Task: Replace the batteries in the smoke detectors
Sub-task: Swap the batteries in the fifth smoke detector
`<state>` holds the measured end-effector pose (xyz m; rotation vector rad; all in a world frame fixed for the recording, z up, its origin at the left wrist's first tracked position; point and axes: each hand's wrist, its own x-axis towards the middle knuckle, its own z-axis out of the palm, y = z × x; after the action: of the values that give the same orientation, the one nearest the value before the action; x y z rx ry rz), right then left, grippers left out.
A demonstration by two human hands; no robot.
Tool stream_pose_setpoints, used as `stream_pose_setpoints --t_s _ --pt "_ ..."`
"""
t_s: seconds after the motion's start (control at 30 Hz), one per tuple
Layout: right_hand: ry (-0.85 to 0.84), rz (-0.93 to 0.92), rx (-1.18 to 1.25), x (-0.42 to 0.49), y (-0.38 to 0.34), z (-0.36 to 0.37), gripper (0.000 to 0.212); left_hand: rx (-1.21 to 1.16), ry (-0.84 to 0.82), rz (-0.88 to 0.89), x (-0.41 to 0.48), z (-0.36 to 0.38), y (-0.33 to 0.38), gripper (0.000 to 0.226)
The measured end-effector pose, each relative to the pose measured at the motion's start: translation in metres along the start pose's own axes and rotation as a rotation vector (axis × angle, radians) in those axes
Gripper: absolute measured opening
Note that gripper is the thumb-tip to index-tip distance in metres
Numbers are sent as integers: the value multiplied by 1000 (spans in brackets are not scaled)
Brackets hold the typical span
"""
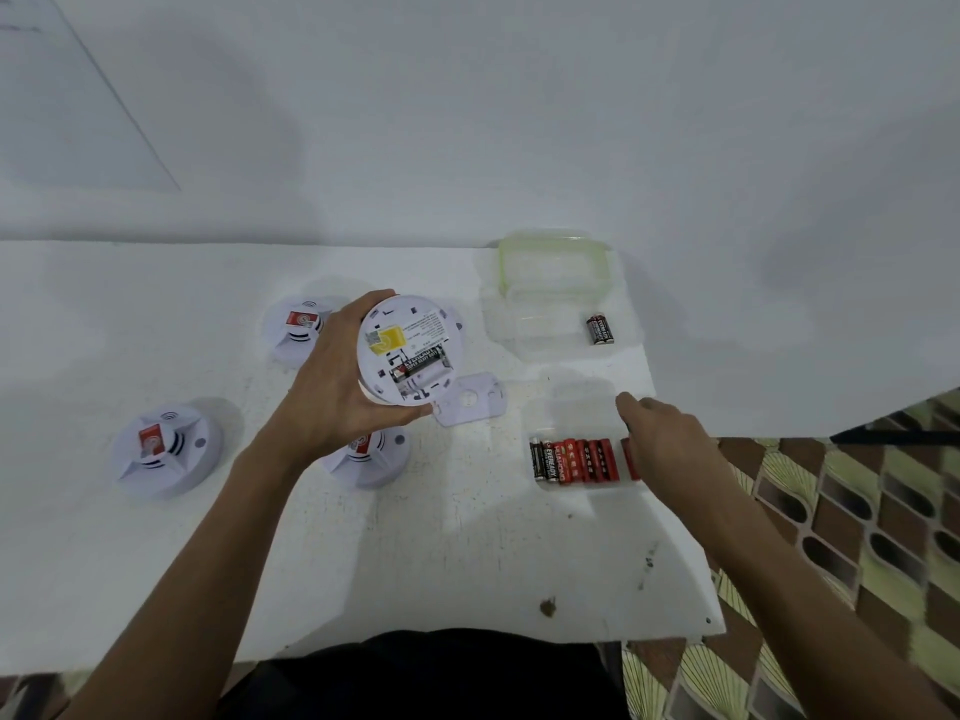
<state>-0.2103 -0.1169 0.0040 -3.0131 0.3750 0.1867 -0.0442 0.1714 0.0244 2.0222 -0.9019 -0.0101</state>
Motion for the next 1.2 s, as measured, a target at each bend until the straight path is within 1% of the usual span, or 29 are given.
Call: stream_pose_setpoints --t_s 0.1,0.17,0.23,0.33,0.53,0.67,0.8,0.87,0.93,0.97,1.1,1.2 --pt "-58 31 6 5 6 8 22 17 0 -23 -2 1 -7 94" --pt "-38 62 91 8 12 11 15 28 2 -29 -4 1 -11 96" --pt "-10 67 186 9 18 11 12 34 -1 -18 -3 2 -9 95" --pt "-40 67 200 11 21 12 7 31 -8 6 -2 2 -4 91" --pt "-155 158 35 19 17 21 17 21 -15 16 2 2 5 86" --pt "-180 138 -69 20 16 26 18 31 -15 -15 1 1 -3 91" --pt "-226 123 -70 20 12 22 15 43 -20 -30 -1 1 -10 91" --pt "-228 123 -32 22 13 18 22 41 -18 -31 -1 1 -10 90" --pt "-187 128 88 22 15 11 29 37 -18 -35 -2 1 -12 89" --pt "-130 105 144 21 16 7 29 33 -19 -39 -3 2 -12 90" --pt "75 5 317 18 7 -13 25 21 -12 -42 -4 2 -14 94" --pt "171 -38 494 17 -19 -28 21 -9 -6 -53 -4 3 -14 99"
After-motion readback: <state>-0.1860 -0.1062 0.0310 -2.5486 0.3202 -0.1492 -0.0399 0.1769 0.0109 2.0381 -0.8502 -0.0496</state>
